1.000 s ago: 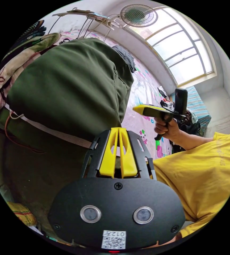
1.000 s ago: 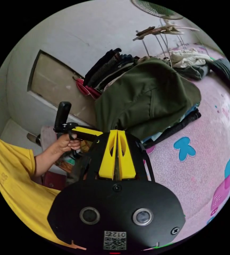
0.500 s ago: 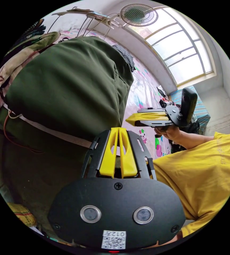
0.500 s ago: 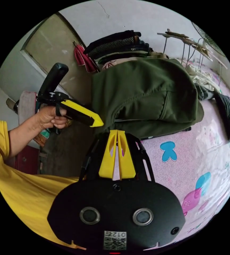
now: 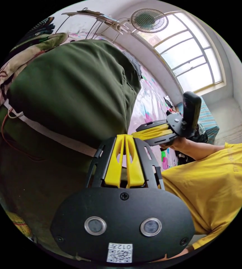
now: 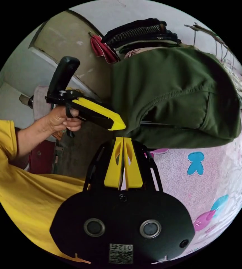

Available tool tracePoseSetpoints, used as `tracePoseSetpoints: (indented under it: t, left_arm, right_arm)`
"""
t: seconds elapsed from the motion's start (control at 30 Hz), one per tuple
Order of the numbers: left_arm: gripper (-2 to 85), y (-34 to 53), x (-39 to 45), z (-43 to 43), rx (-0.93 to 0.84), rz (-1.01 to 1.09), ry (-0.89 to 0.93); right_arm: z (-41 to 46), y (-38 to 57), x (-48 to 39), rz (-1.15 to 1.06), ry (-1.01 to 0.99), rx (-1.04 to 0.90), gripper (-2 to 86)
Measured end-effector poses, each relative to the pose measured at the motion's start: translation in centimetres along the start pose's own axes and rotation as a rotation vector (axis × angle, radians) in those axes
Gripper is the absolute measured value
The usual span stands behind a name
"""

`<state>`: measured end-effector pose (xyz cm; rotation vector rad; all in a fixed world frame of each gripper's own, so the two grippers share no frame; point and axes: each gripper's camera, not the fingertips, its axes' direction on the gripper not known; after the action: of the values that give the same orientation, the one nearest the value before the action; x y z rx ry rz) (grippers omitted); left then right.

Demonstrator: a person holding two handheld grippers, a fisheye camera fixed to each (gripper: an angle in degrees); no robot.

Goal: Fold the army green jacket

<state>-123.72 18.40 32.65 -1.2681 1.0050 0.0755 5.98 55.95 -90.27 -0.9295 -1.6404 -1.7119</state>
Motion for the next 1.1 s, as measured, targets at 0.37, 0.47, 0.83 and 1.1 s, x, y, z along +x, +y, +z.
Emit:
tracePoseSetpoints:
  t: [0.37, 0.47, 0.83, 1.1]
  left_arm:
    - [0.5, 0.5, 3.8, 0.2, -0.003, 0.066, -0.071]
    - [0.5, 0.5, 5.6, 0.3, -0.016, 0.104, -0.131]
    - [0.2, -0.3, 11.6, 2.2, -0.119, 0.213, -0.299]
    - [0.1, -1.0, 14.6, 3.0, -0.142, 0.215, -0.304]
  right_arm:
    - [-6.1, 1.5, -0.7, 0.152, 0.232, 0.339, 0.6]
    - [-6.6, 1.6, 1.8, 0.325, 0.370, 0.375, 0.6]
    - [-9.1, 3.2, 2.7, 0.455, 0.306, 0.419, 0.6]
    - [-7.6, -0.5, 5.2, 0.409, 0.443, 0.281, 0.6]
